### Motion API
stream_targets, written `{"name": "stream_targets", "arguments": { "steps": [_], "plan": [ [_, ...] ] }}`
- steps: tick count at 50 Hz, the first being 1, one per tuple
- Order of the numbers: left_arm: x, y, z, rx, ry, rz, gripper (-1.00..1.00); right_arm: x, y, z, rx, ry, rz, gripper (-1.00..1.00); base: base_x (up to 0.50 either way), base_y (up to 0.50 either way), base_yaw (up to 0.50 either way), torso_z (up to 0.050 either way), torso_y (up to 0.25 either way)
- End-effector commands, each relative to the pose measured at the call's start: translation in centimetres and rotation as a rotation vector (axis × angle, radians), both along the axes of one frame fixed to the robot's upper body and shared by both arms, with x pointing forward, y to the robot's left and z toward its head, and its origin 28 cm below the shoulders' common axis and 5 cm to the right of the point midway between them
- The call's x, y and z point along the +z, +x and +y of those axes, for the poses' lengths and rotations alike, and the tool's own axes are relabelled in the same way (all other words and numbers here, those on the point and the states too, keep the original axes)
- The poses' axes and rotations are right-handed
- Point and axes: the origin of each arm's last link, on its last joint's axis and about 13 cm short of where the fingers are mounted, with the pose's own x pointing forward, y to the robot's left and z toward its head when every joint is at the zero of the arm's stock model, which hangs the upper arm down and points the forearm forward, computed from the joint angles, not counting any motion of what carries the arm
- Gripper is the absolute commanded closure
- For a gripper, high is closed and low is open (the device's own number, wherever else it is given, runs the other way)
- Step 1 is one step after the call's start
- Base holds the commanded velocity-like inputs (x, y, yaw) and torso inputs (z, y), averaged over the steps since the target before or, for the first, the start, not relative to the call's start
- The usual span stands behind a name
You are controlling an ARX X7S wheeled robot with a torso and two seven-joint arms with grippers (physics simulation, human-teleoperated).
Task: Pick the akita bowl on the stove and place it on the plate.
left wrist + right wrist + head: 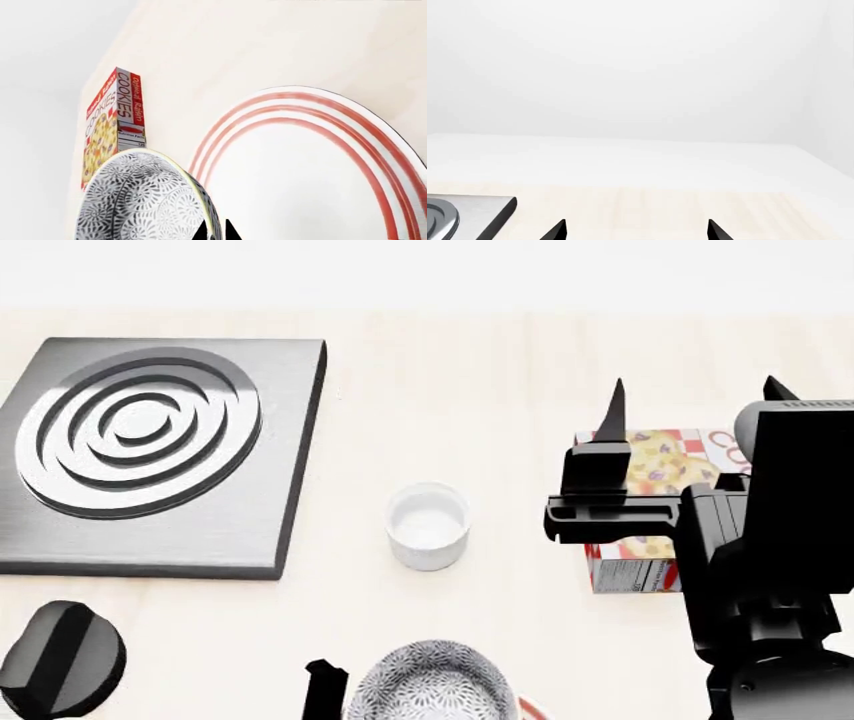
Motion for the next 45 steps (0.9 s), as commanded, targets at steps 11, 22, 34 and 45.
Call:
{"name": "stream_targets", "arguments": {
  "steps": [11, 22, 34, 45],
  "plan": [
    [-0.8, -0.8, -0.9, -0.045, -0.024, 0.02, 1.0, 0.0, 0.0, -0.1, -0.009, 0.012, -0.008, -1.0, 0.0, 0.0, 0.0, 0.0, 0.0],
    [-1.2, -0.9, -1.1, -0.047, -0.025, 0.027, 1.0, 0.1, 0.0, -0.1, -0.01, 0.011, -0.008, -1.0, 0.0, 0.0, 0.0, 0.0, 0.0],
    [-1.7, -0.9, -1.0, -0.046, -0.021, 0.034, 1.0, 0.0, 0.0, -0.2, -0.009, 0.011, -0.009, -1.0, 0.0, 0.0, 0.0, 0.0, 0.001],
    [-1.8, -1.2, -1.2, -0.047, -0.028, 0.041, 1.0, 0.1, 0.0, -0.1, -0.009, 0.011, -0.009, -1.0, 0.0, 0.0, 0.0, 0.0, 0.0]
  ]
}}
